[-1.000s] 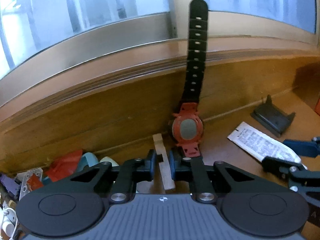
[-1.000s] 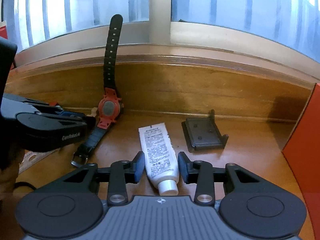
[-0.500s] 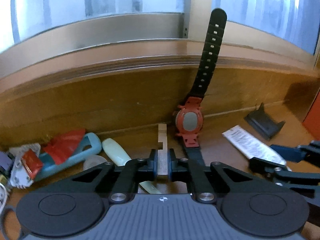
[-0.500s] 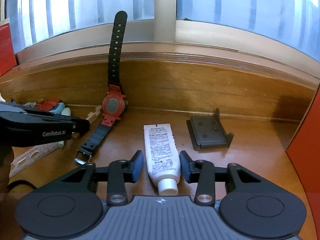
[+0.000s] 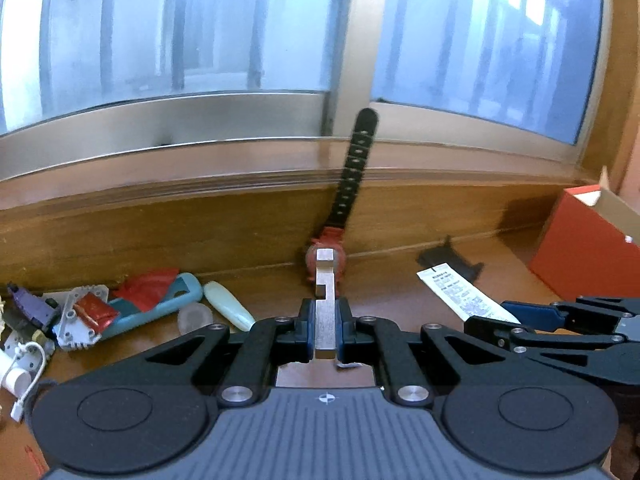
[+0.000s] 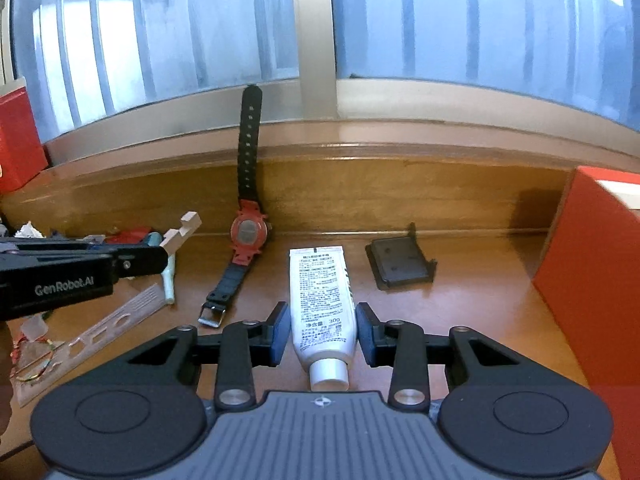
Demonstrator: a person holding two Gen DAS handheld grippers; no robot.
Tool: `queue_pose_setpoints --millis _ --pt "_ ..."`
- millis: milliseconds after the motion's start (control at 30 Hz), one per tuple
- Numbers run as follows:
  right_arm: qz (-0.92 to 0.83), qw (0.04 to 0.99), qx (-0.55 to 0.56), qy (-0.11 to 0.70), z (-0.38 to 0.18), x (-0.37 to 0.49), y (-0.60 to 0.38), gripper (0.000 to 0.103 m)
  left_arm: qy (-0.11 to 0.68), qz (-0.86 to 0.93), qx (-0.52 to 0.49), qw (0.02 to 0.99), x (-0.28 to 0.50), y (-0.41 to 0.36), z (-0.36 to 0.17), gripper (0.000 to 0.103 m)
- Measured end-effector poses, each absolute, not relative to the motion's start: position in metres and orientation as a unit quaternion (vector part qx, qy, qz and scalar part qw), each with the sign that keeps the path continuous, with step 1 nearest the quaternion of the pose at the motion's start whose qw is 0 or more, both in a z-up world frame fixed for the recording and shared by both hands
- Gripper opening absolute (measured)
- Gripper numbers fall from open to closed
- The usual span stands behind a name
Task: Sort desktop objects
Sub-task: 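Carry the white tube and wooden stick with both tools to the box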
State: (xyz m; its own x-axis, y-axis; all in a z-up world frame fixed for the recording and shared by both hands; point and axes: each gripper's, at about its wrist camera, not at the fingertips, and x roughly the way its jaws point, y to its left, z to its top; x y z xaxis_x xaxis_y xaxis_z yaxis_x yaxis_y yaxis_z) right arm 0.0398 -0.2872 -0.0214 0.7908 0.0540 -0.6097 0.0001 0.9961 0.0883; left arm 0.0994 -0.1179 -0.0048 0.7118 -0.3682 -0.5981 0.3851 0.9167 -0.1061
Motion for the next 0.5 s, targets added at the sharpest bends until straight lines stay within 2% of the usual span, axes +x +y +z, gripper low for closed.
queue_pose_setpoints --millis 500 --pt "0.014 0.956 0.048 0.29 0.008 -0.037 -0.302 0.038 0.286 -0.233 0.02 0.929 0.037 -0.143 0.02 0.012"
